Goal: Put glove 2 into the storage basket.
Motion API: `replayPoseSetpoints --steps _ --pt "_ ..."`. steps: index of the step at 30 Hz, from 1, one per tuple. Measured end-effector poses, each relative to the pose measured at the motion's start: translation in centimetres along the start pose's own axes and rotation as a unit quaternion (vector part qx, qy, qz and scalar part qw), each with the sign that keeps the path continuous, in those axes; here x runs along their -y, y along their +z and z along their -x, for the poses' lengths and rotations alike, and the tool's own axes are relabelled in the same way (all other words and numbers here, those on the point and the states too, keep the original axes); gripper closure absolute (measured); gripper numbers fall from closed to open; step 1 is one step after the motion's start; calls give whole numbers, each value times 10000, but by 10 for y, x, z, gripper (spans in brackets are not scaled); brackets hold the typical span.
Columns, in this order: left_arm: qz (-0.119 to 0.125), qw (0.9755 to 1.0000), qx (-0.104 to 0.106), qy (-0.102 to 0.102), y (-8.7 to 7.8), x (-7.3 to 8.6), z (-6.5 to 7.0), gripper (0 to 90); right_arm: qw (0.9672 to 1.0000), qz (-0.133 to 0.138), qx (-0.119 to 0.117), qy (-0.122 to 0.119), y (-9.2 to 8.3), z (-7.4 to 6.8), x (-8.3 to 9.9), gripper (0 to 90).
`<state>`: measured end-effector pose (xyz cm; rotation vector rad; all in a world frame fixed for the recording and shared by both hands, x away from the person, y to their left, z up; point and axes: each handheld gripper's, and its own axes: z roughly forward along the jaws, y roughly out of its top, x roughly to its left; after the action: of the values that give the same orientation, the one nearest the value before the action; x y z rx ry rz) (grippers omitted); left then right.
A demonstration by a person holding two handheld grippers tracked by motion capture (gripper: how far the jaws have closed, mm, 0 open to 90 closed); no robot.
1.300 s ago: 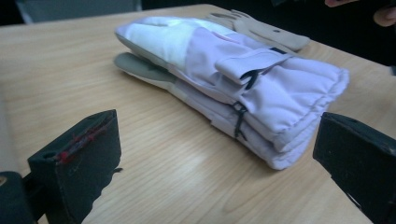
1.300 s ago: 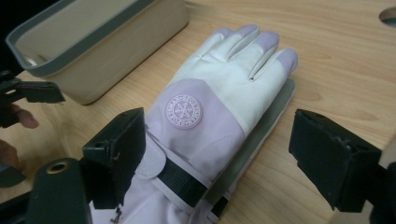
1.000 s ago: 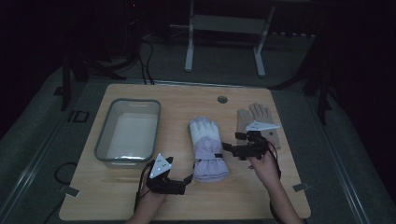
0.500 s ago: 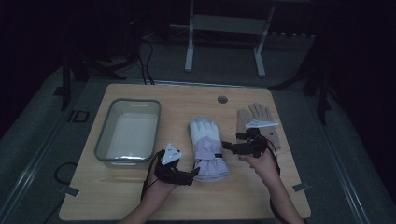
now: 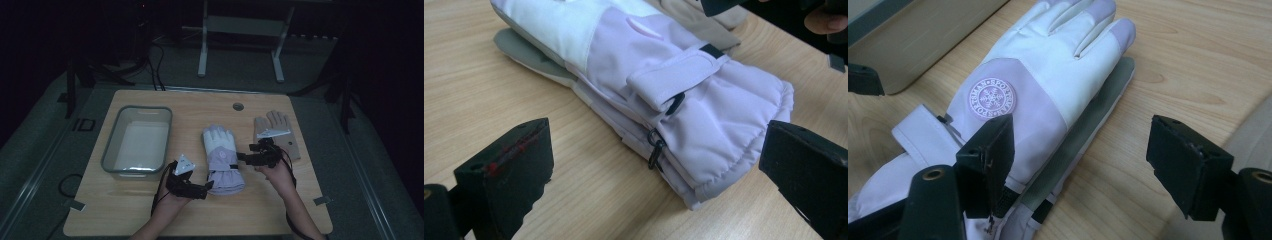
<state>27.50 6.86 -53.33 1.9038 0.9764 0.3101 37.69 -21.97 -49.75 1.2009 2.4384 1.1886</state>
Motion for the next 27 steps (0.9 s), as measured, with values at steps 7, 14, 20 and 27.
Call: replayPoseSetpoints --steps 7,14,20,27 --pt "-75 9999 78 -30 4 -3 3 13 9999 -87 -58 136 4 1 -3 308" --pt "-177 9997 141 -125 10 -6 5 36 9993 -166 -175 293 8 3 -4 322" --pt "-429 9986 107 -287 24 -5 2 129 9975 -296 -387 517 16 5 0 426" --pt "-850 9953 150 -430 39 -5 0 154 9924 -654 -771 698 32 5 7 467"
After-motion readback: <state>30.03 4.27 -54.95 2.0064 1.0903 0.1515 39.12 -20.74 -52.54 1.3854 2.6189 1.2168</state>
